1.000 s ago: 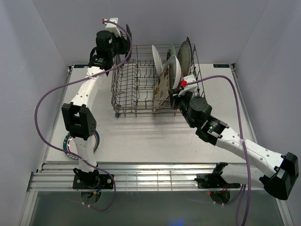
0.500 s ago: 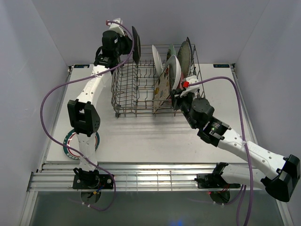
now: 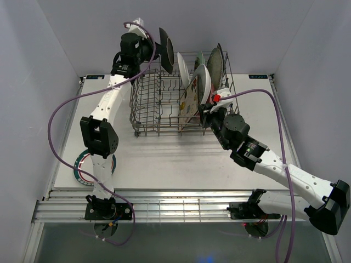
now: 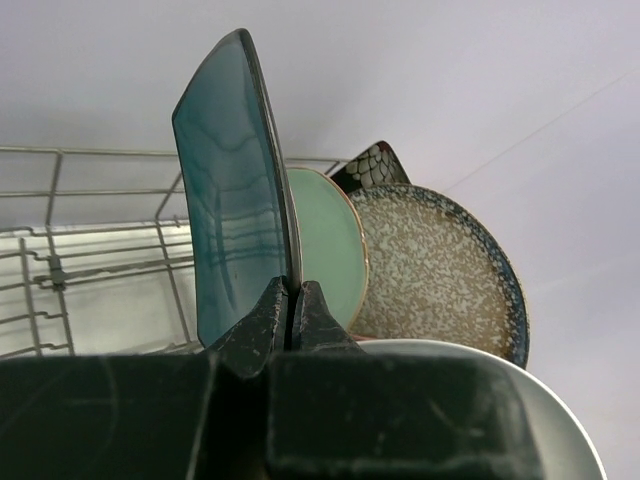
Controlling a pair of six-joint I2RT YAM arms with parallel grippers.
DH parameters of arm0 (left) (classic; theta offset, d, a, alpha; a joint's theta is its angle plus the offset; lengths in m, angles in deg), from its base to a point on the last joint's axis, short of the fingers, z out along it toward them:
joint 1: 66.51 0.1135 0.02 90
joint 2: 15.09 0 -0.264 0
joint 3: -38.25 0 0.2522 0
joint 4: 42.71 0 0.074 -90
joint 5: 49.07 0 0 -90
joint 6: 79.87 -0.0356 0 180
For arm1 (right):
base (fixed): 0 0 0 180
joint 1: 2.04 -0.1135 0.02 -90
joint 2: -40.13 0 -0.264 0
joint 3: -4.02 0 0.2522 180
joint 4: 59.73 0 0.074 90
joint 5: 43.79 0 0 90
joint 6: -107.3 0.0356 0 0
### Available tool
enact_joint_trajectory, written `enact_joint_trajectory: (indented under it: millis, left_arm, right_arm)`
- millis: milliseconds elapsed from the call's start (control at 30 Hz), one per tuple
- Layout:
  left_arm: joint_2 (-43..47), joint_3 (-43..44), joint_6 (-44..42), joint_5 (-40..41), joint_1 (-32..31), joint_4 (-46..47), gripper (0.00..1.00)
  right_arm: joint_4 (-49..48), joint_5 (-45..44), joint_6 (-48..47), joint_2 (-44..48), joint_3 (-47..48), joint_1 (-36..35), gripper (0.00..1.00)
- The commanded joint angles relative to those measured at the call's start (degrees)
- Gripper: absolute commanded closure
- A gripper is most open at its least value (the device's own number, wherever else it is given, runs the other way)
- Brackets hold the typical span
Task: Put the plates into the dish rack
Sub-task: Insert the plate into the dish rack.
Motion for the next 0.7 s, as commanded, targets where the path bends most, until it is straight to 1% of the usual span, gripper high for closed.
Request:
enact_joint_trajectory:
  millis: [0, 200, 400, 533, 667]
  left_arm:
    - [1.72, 4.55, 2.42, -2.32, -1.46, 6.96, 1.00]
    - [-0.65, 6.92, 2.86, -3.81, -2.78, 7.05, 1.00]
    - [-2.67, 8.24, 5.67, -6.10, -4.09, 9.59, 1.00]
    - [-3.82, 9.12, 4.80, -6.46, -5.59, 10.38, 1.00]
    - [-3.55, 9.29, 3.83, -6.19, -5.68, 11.09, 1.00]
  right_arm:
    - [-1.76, -1.09, 0.09, 0.88, 0.05, 0.20, 0.79]
    - [-1.68, -1.09, 0.27, 1.32, -0.30, 0.20, 0.79]
    - [-1.68, -1.53, 0.27, 2.02, -0.92, 0.20, 0.79]
    - [-1.68, -1.88, 0.27, 2.64, -1.36, 0.20, 0.79]
    - [-1.76, -2.06, 0.18, 2.99, -1.71, 0.29, 0.79]
